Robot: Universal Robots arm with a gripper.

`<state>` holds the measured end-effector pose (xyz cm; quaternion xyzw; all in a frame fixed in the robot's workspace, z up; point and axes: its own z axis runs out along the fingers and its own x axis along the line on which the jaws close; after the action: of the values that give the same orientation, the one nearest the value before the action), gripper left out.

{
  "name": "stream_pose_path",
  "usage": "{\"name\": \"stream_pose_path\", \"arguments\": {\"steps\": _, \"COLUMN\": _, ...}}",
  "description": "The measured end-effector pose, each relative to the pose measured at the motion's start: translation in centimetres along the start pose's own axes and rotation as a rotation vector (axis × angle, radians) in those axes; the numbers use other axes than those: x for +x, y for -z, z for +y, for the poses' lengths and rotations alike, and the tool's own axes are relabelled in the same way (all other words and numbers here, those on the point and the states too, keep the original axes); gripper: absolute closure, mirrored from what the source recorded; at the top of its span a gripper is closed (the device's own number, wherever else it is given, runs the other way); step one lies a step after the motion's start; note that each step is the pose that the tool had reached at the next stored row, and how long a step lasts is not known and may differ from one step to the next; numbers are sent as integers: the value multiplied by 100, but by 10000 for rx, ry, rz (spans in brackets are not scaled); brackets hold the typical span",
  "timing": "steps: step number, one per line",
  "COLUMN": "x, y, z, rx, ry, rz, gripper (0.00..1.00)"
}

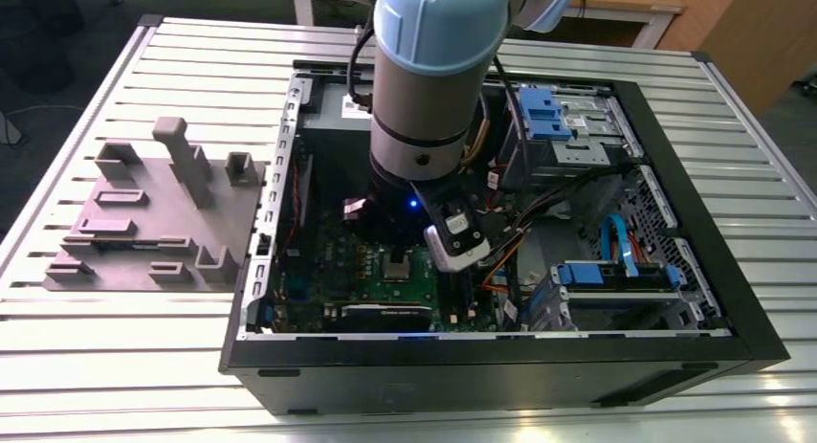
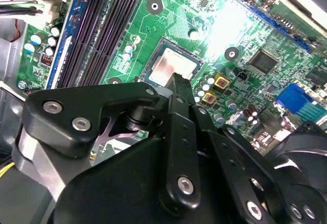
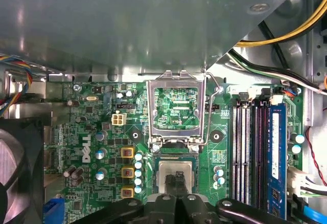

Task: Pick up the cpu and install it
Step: 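Place the cpu into insertion slot, then close the cpu cover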

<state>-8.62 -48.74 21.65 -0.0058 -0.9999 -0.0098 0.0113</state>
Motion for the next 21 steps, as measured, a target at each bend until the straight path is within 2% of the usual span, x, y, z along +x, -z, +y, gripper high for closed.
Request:
{"name": "stream_pose_path", "arguments": {"steps": 16, "x": 0, "y": 0, "z": 0, "rx": 0, "ry": 0, "rz": 12, "gripper": 90}}
{"name": "stream_pose_path", "arguments": {"steps": 18, "x": 0, "y": 35, "z": 1, "rx": 1, "ry": 0, "rz": 13, "gripper": 90}}
{"name": "stream_pose_path", "arguments": {"steps": 21, "x": 3, "y": 154, "z": 5, "rx": 0, "ry": 0, "rz": 12, "gripper": 90}}
